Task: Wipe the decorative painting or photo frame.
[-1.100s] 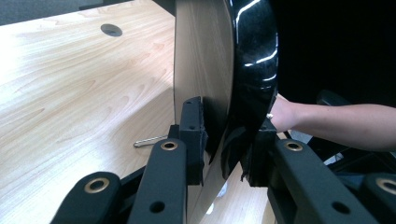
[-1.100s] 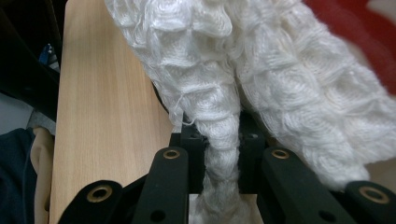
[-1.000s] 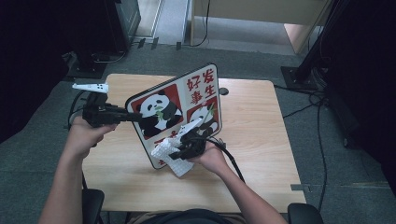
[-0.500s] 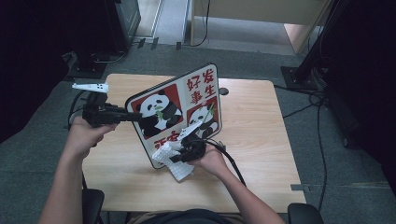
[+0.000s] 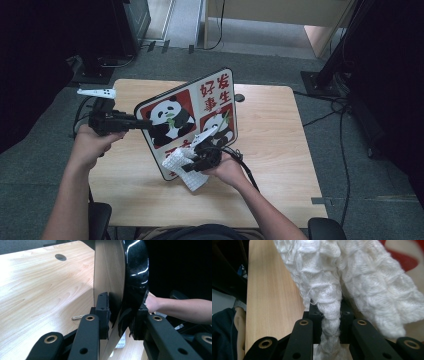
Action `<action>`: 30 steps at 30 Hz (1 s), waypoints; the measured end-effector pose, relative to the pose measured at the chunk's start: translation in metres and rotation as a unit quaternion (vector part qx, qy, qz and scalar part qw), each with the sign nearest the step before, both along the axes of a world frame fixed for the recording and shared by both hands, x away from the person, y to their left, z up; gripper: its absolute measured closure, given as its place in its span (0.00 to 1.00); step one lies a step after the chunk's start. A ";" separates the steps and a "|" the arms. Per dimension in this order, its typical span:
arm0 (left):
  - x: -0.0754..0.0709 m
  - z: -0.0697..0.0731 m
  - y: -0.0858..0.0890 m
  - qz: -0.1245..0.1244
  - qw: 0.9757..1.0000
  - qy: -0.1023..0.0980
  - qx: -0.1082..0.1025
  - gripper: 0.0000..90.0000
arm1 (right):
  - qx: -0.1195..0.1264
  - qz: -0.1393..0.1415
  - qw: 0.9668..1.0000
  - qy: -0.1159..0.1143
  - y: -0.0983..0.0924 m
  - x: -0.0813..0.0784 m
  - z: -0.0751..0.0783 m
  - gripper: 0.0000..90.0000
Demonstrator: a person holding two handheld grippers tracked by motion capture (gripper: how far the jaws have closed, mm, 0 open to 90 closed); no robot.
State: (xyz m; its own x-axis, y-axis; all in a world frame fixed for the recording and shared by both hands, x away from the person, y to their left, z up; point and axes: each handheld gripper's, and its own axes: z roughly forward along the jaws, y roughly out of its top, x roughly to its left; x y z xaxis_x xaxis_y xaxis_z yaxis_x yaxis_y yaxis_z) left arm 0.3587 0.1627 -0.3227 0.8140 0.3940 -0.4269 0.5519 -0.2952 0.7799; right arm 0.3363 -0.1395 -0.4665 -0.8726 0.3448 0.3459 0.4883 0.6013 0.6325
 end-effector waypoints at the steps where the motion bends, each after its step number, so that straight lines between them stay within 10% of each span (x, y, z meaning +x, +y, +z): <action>1: 0.000 0.000 0.000 0.001 1.000 0.001 -0.001 0.81 | 0.001 0.000 1.000 -0.001 -0.001 0.000 0.002 0.87; 30: -0.006 0.003 0.023 -0.003 1.000 -0.003 0.003 0.74 | 0.034 -0.008 0.999 -0.041 0.016 0.016 0.120 0.87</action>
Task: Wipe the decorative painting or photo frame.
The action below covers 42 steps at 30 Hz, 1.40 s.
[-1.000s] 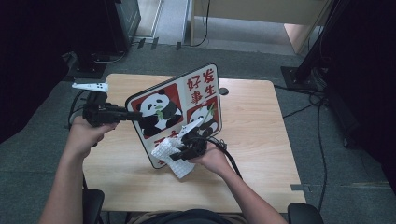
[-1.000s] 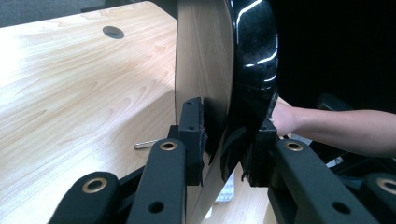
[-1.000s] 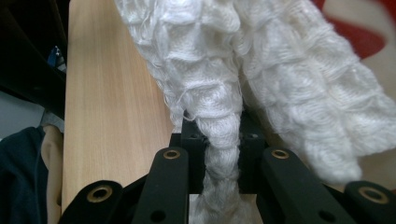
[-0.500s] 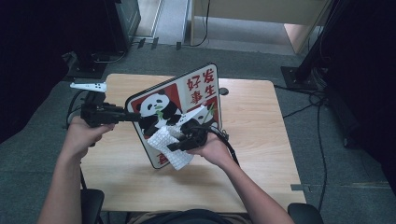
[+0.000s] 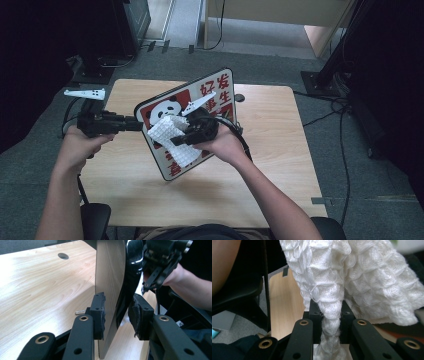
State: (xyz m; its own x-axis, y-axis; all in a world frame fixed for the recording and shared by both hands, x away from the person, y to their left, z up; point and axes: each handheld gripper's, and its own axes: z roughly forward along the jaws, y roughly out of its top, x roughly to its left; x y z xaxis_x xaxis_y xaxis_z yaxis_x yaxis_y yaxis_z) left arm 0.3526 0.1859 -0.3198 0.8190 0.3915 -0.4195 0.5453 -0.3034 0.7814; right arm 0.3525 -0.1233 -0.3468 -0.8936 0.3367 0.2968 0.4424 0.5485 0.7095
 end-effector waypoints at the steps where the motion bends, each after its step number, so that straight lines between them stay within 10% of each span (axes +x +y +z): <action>1: 0.000 0.000 0.001 -0.001 1.000 0.000 0.001 0.74 | 0.000 0.000 1.000 -0.003 0.002 0.000 0.005 0.87; 30: 0.010 -0.009 0.009 0.006 1.000 -0.007 -0.004 0.84 | 0.010 0.012 0.999 -0.043 0.040 0.009 0.084 0.87; 42: 0.015 -0.014 0.004 0.001 1.000 -0.002 -0.013 0.85 | 0.005 0.012 0.999 -0.038 0.049 0.016 0.083 0.87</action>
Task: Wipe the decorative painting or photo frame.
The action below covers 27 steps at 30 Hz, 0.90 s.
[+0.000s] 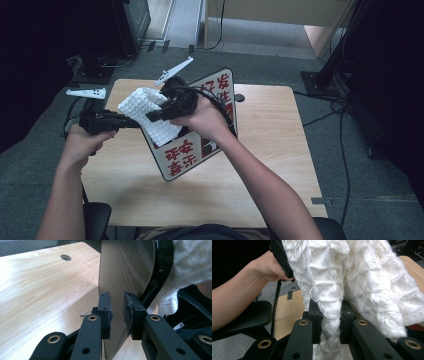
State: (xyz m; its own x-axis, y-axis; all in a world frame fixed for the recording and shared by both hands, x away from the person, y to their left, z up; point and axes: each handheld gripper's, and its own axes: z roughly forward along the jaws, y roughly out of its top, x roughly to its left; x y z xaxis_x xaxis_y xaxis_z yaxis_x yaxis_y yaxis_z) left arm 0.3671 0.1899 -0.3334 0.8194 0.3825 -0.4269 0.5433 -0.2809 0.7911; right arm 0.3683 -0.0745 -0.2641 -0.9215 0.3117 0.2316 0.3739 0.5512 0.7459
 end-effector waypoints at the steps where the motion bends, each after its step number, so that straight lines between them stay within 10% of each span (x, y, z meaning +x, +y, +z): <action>1: 0.000 0.000 0.000 0.000 1.000 0.001 -0.001 0.85 | 0.002 0.000 1.000 0.000 0.000 0.000 -0.001 0.87; 27: 0.000 -0.001 0.001 0.007 1.000 0.009 -0.007 0.85 | 0.000 0.013 1.000 0.006 0.002 -0.003 -0.022 0.86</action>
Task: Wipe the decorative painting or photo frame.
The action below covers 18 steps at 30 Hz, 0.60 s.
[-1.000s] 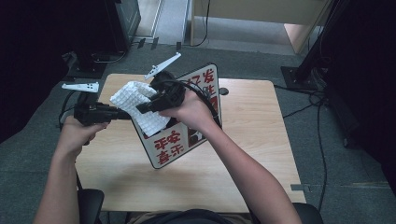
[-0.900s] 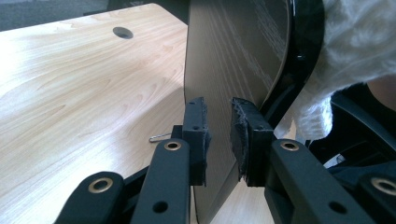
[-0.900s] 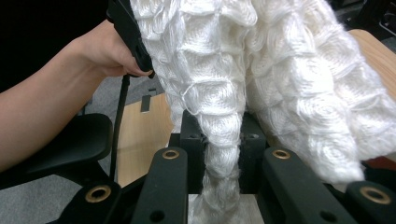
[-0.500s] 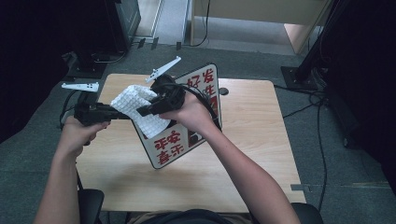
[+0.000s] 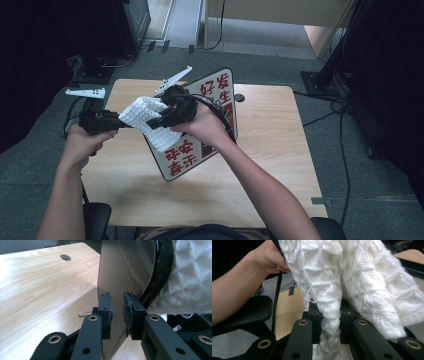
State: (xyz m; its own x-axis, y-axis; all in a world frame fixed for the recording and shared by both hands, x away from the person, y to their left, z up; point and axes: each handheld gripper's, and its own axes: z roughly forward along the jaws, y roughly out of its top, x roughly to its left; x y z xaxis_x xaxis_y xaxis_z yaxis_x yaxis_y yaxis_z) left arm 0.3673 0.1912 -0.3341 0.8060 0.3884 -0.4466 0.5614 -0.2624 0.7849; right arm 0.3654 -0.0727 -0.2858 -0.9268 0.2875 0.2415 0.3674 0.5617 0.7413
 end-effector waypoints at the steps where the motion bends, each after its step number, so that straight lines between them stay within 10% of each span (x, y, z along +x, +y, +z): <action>1: 0.000 0.000 0.000 0.001 1.000 0.001 0.000 0.85 | 0.001 0.000 1.000 0.000 0.000 0.000 -0.001 0.86; 18: 0.000 0.000 0.000 0.001 1.000 0.000 0.001 0.86 | -0.002 0.013 1.000 0.003 0.001 -0.006 -0.023 0.86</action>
